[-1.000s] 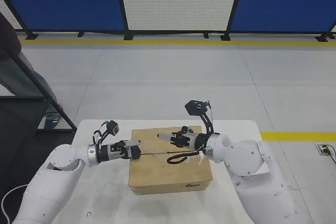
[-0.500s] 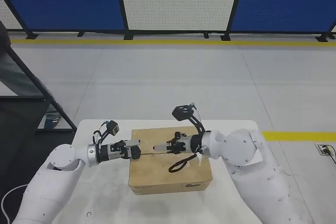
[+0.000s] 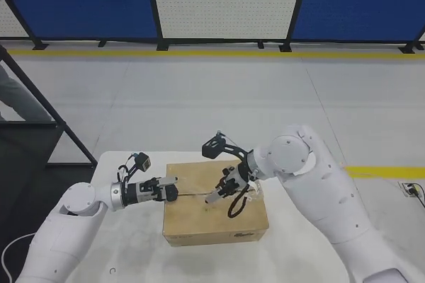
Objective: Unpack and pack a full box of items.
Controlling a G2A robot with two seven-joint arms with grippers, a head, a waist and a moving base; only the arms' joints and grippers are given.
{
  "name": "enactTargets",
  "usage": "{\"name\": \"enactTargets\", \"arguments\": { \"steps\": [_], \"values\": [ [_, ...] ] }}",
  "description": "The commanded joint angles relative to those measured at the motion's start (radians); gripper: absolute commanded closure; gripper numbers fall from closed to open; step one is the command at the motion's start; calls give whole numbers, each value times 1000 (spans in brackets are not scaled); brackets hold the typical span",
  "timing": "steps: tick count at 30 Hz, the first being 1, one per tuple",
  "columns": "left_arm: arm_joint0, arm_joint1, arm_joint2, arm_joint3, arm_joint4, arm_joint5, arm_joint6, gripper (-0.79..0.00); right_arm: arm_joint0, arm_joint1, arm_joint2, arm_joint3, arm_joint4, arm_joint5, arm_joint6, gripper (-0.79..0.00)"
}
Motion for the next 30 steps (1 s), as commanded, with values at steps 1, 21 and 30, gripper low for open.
{"name": "enactTargets", "arguments": {
  "steps": [1,21,30],
  "values": [
    [0,0,0,0,0,0,0,-785,0,0,0,0,1,0,0,-785],
    [0,0,0,0,0,0,0,-785,-21,-8,-95,41,-62,4,-112,-388],
    [0,0,0,0,0,0,0,-785,4,-19,-135,96,-55,12,-120,-339]
  ]
}}
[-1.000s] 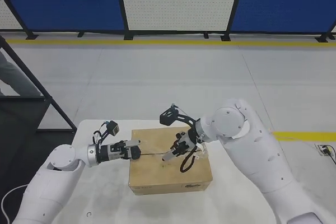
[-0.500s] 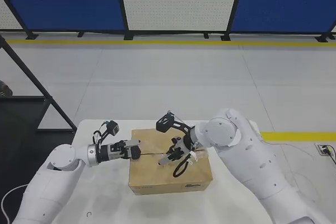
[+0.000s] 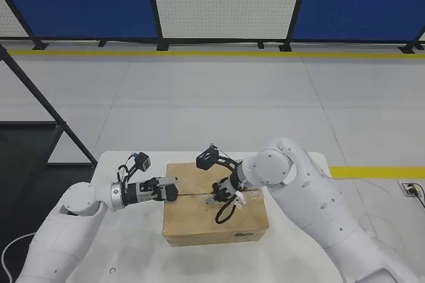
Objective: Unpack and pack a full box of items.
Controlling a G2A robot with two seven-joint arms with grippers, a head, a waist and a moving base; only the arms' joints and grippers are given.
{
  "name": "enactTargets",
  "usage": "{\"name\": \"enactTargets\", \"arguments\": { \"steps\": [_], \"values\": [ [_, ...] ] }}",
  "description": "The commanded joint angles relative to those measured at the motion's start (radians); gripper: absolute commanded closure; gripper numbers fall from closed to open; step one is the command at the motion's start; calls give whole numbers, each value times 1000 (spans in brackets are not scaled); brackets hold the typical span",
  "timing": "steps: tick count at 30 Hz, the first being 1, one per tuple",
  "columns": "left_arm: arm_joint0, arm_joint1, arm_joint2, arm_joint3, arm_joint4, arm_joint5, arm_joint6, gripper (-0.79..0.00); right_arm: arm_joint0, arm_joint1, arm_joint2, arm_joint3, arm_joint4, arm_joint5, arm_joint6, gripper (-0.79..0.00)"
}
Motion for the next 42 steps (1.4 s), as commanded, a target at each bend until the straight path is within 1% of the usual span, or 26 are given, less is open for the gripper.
{"name": "enactTargets", "arguments": {
  "steps": [1,2,4,6,9,10,11,12,17,23,29,34,38,42],
  "values": [
    [0,0,0,0,0,0,0,-785,8,-2,-7,13,-6,11,-4,-339],
    [0,0,0,0,0,0,0,-785,11,-3,-10,19,-9,17,-10,-345],
    [0,0,0,0,0,0,0,-785,15,-6,-16,27,-3,12,-13,-326],
    [0,0,0,0,0,0,0,-785,20,-8,-21,36,-2,12,-18,-280],
    [0,0,0,0,0,0,0,-785,25,-10,-25,48,5,7,-23,-114],
    [0,0,0,0,0,0,0,-785,26,-10,-27,52,7,6,-23,-80],
    [0,0,0,0,0,0,0,-785,28,-11,-28,55,8,5,-24,-22],
    [0,0,0,0,0,0,0,-785,29,-11,-30,57,9,4,-25,0],
    [0,0,0,0,0,0,0,-785,32,-10,-29,56,6,-1,-48,0],
    [0,0,0,0,0,0,0,-785,14,7,7,-5,-58,47,-131,0],
    [0,0,0,0,0,0,0,-785,-63,48,103,-134,-119,83,-211,0],
    [0,0,0,0,0,0,0,-785,-149,79,168,-265,-190,130,-239,0],
    [0,0,0,0,0,0,0,-785,-190,89,179,-326,-241,161,-246,0],
    [0,0,0,0,0,0,0,-785,-204,90,164,-339,-276,177,-264,0]
  ]
}}
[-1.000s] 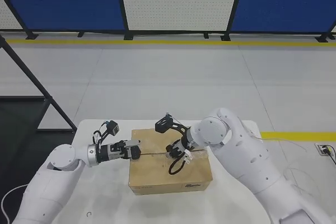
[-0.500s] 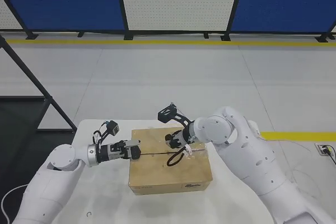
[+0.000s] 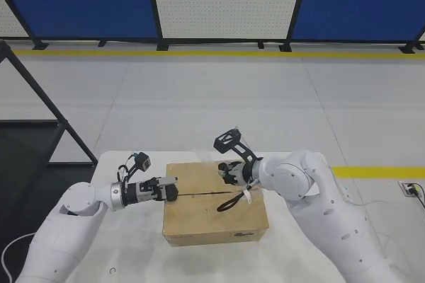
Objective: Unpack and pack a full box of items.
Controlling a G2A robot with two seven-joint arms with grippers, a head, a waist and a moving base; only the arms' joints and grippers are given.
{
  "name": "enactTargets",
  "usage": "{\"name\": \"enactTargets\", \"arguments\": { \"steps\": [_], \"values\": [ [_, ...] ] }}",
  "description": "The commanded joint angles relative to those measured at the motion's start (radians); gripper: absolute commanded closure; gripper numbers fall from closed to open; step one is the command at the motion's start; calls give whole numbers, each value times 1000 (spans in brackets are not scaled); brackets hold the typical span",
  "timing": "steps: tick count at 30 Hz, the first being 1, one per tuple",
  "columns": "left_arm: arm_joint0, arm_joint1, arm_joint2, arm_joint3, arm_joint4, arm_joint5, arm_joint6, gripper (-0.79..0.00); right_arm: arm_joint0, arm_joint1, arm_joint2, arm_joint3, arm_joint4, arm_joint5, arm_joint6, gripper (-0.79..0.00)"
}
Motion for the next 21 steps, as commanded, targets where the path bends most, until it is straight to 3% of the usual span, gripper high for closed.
{"name": "enactTargets", "arguments": {
  "steps": [1,8,21],
  "values": [
    [0,0,0,0,0,0,0,-785,0,-2,-10,6,-11,7,-6,0],
    [0,0,0,0,0,0,0,-785,22,-15,-55,42,-16,13,-30,0],
    [82,18,-54,-112,13,23,42,-785,47,-30,-98,94,-13,-29,-62,0]
  ]
}}
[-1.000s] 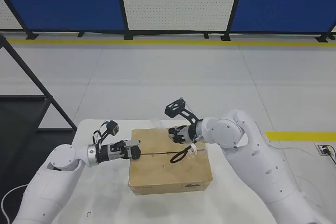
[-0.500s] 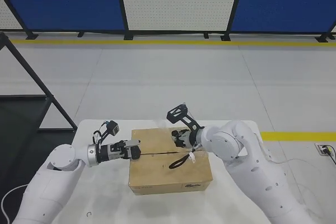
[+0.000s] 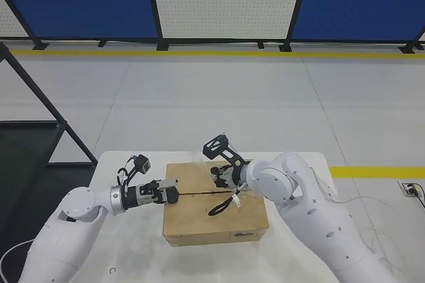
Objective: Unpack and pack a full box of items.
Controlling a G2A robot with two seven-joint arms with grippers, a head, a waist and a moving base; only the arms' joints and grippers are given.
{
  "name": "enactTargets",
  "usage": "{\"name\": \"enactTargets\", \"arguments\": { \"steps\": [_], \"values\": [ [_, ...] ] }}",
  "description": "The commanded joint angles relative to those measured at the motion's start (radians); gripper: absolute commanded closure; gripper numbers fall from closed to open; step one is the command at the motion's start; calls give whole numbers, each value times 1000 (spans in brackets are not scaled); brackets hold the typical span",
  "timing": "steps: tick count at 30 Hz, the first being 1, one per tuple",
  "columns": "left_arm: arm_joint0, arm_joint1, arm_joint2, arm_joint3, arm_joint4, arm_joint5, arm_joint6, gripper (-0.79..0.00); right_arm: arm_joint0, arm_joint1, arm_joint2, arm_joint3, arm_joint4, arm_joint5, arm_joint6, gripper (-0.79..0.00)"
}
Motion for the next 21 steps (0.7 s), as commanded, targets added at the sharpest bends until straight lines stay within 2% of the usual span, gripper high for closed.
{"name": "enactTargets", "arguments": {
  "steps": [1,21],
  "values": [
    [10,2,-9,-11,-1,3,7,-785,5,-3,-6,11,2,-6,-2,0],
    [86,17,-87,-99,-43,13,48,-785,35,-21,-42,81,36,-78,-4,0]
  ]
}}
